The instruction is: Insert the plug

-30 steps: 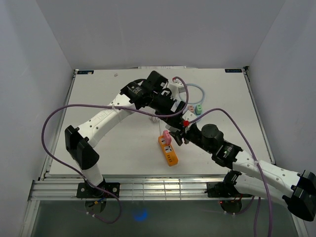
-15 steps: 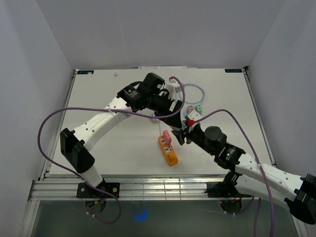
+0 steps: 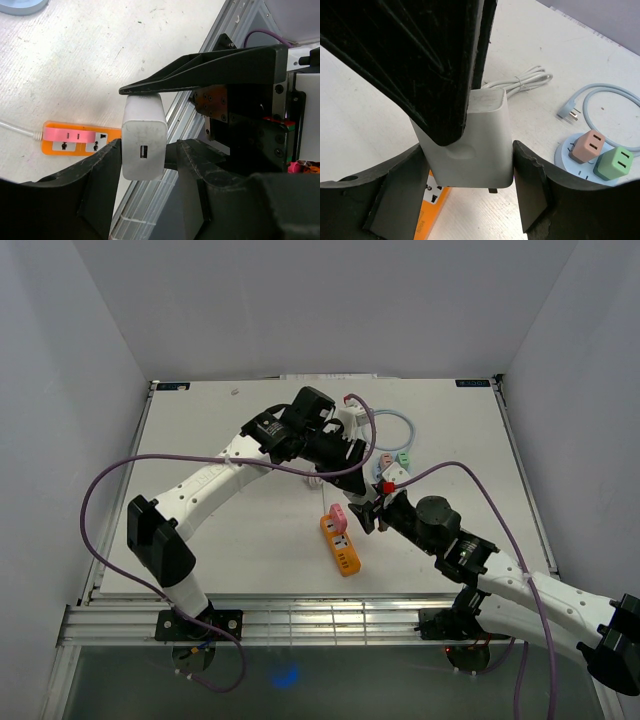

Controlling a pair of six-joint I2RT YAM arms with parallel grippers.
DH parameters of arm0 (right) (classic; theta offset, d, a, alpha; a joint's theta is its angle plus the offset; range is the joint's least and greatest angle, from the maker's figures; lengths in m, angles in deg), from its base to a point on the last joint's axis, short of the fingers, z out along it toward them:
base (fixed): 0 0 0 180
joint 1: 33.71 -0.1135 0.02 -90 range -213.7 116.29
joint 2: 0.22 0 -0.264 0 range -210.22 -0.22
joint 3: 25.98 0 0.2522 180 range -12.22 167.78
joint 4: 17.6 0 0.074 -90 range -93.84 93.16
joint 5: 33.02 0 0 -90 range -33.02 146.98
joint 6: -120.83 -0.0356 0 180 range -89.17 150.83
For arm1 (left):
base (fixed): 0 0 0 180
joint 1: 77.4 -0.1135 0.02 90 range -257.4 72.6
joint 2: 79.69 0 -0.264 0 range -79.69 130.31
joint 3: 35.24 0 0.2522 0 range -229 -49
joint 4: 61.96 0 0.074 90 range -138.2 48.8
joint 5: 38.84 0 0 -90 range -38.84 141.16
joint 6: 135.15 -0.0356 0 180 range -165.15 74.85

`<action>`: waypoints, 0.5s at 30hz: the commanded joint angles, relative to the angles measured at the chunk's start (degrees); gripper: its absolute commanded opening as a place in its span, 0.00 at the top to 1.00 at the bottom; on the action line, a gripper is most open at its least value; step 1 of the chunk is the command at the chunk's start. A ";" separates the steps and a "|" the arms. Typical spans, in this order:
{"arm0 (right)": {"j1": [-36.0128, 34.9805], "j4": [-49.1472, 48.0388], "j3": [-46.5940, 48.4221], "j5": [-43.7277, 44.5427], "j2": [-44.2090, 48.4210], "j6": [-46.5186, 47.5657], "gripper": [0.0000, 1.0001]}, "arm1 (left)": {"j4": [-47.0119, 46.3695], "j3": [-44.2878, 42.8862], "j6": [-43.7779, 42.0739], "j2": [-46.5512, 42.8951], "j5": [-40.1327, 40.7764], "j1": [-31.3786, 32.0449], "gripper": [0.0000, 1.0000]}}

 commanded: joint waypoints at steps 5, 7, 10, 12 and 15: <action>0.08 -5.42 0.29 0.66 1.11 -0.45 0.65 | -1.29 0.29 0.07 0.04 -2.67 0.33 0.42; 0.08 -5.42 0.21 0.66 1.11 -0.45 0.65 | -1.20 0.20 -0.02 0.04 -2.84 0.24 0.48; -0.01 -5.42 0.29 0.66 1.28 -0.54 0.65 | -1.20 0.20 -0.10 0.12 -3.20 0.33 0.64; 0.08 -5.42 0.29 0.75 1.28 -0.54 0.65 | -1.12 0.29 -0.37 0.30 -4.07 0.33 0.76; 0.08 -5.16 0.73 0.57 1.11 -0.72 0.65 | -0.94 0.55 -0.63 0.48 -4.51 0.24 0.80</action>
